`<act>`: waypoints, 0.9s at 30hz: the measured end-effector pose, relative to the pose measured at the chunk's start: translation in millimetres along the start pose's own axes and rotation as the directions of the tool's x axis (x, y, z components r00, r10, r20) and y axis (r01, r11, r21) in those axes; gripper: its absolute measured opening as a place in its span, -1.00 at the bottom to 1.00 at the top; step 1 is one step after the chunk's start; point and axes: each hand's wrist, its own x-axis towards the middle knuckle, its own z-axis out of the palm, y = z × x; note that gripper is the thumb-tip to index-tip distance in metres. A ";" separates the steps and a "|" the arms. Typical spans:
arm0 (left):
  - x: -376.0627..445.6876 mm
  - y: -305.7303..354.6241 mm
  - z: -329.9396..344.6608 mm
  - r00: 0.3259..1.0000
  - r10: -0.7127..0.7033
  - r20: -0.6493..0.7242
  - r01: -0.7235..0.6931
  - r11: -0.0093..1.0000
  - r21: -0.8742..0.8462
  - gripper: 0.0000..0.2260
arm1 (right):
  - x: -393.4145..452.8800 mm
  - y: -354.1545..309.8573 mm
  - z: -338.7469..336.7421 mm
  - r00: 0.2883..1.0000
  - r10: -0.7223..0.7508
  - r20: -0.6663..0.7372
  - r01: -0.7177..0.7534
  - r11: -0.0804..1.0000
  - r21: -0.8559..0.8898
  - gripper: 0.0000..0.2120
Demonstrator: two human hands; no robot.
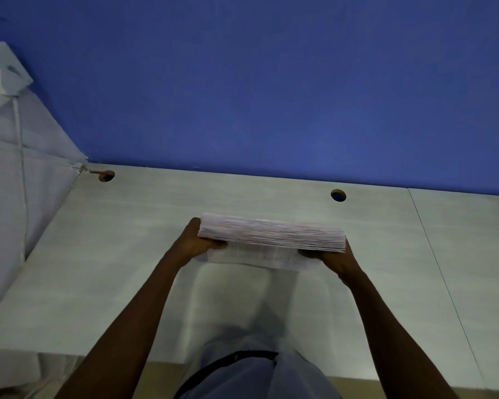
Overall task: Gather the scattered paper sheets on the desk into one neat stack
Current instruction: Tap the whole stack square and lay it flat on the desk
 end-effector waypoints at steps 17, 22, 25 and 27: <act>22.6 -49.7 37.6 0.972 -0.080 -0.223 0.126 0.971 0.202 -0.42 | 1.4 53.5 21.8 0.967 0.253 -0.016 -0.253 0.967 0.009 -0.42; 16.5 -65.4 40.6 0.954 -0.258 -0.156 0.276 0.955 0.107 -0.45 | -21.6 71.4 33.2 0.908 0.398 0.134 -0.406 0.913 0.039 -0.54; -1.7 -65.5 37.8 0.940 -0.339 -0.022 0.339 0.940 -0.031 -0.48 | -30.2 73.0 35.9 0.872 0.450 0.193 -0.477 0.869 0.129 -0.49; -7.6 -66.4 35.0 0.939 -0.334 0.086 0.342 0.931 -0.124 -0.59 | -35.2 74.6 39.3 0.843 0.474 0.255 -0.526 0.825 0.206 -0.43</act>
